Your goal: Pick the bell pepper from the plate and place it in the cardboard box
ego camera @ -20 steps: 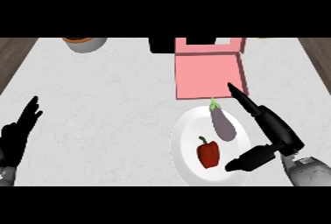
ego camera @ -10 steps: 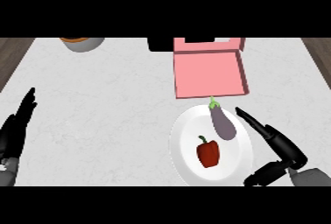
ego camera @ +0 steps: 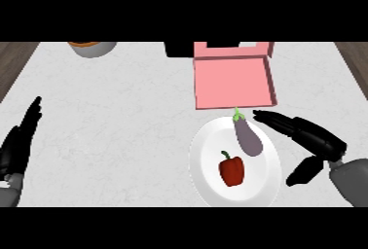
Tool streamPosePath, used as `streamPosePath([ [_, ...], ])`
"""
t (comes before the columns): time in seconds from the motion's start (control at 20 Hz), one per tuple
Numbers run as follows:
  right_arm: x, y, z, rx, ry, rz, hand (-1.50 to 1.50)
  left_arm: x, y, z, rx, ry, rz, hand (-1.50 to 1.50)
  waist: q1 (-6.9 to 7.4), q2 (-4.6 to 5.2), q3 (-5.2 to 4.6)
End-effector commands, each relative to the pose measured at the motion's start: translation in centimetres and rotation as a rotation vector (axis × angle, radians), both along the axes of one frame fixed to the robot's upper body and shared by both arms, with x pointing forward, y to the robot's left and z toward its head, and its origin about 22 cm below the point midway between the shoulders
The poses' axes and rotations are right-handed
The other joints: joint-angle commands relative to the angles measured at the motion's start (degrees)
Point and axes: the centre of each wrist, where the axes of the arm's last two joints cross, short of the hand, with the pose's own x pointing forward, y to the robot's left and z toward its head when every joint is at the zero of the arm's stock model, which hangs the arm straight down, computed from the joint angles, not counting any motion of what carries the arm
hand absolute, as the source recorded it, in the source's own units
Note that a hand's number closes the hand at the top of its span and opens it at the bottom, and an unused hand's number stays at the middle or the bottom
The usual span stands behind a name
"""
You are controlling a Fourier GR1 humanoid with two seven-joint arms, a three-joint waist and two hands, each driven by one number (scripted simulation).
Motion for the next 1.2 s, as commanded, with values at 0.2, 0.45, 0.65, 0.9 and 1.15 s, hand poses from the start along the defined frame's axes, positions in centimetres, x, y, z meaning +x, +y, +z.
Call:
streamPosePath([
  [0.2, 1.1, 5.2, 3.2, -0.397, 0.061, 0.102, -1.50, 0.8, 0.0, 0.7, 0.004, -0.001, 0.003, 0.00, -0.71, -0.16, -0.04],
  [0.45, 1.3, 9.5, 1.6, -0.416, 0.125, 0.108, -1.50, 0.4, -0.1, 0.5, 0.016, -0.013, 0.018, 0.00, -0.48, -0.05, 0.04],
  [0.65, 2.0, 8.3, 1.7, -0.469, 0.120, 0.085, -1.50, -1.4, 0.9, -1.1, 0.005, 0.005, -0.008, 0.00, -0.40, -0.03, 0.05],
  [0.9, 1.1, 9.3, 0.6, -0.480, 0.120, 0.101, -1.50, -0.8, 1.0, -0.3, -0.002, -0.004, 0.024, 0.00, -0.63, -0.06, 0.05],
  [1.15, 1.3, 11.5, -0.1, -0.485, 0.116, 0.101, -1.50, -0.4, 1.0, 0.1, 0.003, -0.007, 0.007, 0.00, -0.60, -0.05, 0.05],
])
